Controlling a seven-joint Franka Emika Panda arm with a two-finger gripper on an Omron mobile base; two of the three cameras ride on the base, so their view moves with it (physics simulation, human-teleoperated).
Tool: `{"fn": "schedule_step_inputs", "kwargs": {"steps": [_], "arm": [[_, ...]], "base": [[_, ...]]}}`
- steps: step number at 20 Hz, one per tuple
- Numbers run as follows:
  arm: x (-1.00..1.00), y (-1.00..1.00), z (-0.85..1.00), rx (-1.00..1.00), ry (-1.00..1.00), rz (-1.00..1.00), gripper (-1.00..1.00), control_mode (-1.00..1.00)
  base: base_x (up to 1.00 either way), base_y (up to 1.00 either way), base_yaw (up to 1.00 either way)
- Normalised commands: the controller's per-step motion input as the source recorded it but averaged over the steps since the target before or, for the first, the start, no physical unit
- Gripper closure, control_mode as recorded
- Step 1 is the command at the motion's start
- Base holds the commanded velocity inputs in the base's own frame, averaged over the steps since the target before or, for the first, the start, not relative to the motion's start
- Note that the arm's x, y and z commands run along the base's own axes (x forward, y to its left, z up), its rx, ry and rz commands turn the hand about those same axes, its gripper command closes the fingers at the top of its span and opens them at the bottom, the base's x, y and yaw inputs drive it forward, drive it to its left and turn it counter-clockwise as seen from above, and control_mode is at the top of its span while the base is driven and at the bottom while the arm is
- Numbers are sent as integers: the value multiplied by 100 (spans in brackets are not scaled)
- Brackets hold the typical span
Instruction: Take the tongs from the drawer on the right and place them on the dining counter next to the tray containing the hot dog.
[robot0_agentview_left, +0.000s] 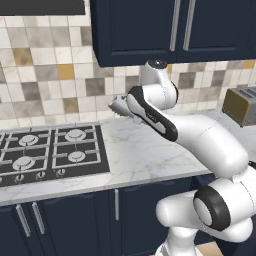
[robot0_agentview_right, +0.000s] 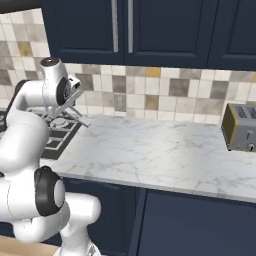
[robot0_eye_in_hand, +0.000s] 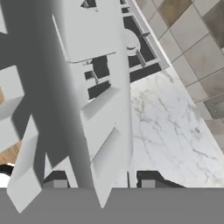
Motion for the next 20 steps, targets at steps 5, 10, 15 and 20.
{"fn": "schedule_step_inputs", "kwargs": {"steps": [5, 10, 15, 20], "arm": [[-25, -1, 0, 0, -14, 0, 100, -100], [-8, -1, 0, 0, -9, 0, 100, -100], [-7, -2, 0, 0, -8, 0, 100, -100], [0, 0, 0, 0, -6, 0, 100, -100]], "base": [[0, 0, 0], [0, 0, 0], [0, 0, 0], [0, 0, 0]]}}
